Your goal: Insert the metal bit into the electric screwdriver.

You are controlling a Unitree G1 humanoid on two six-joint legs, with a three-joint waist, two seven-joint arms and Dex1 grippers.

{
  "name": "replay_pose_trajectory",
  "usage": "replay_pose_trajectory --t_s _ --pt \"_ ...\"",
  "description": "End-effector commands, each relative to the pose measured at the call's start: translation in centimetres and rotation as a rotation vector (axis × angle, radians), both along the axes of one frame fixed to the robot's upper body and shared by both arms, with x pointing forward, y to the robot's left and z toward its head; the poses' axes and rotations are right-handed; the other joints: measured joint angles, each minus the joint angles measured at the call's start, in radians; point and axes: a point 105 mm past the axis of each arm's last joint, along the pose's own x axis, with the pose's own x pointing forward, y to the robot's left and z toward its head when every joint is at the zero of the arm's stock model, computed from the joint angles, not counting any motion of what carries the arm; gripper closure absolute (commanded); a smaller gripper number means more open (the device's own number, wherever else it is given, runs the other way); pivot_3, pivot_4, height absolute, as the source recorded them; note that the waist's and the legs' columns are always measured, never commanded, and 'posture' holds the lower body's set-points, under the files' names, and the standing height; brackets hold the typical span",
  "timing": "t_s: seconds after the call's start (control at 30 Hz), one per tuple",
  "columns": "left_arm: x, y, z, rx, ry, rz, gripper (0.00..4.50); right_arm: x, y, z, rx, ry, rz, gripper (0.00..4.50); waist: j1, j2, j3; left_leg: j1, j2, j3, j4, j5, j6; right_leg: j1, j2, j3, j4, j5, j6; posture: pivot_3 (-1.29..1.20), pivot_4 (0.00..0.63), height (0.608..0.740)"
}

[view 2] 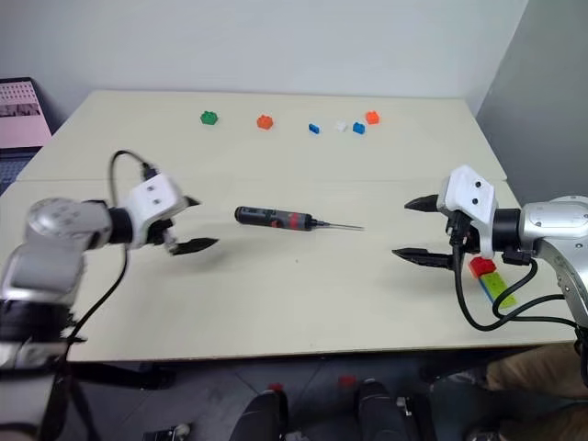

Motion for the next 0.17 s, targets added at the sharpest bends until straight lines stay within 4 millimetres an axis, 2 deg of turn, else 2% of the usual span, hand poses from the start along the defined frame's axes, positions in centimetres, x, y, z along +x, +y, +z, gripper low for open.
replay_pose_trajectory --t_s 0.03,0.17 --pt "-1.63 -0.23 2.11 -0.038 -0.062 -0.022 0.02 0.37 -0.29 0.5 -0.002 -0.041 0.01 0.18 0.006 0.0 0.0 0.001 0.0 0.0 0.0 0.0 0.0 0.001 0.0 0.0 0.0 0.0 0.0 0.0 0.15 0.74" --pt "-2.17 -0.74 1.39 -0.121 -0.02 -0.024 0.02 0.82 -0.11 0.23 -0.001 -0.048 0.026 0.18 0.015 0.0 0.0 0.002 0.0 0.0 0.002 0.0 0.0 0.002 0.0 0.0 0.0 0.001 -0.001 0.0 0.15 0.74"
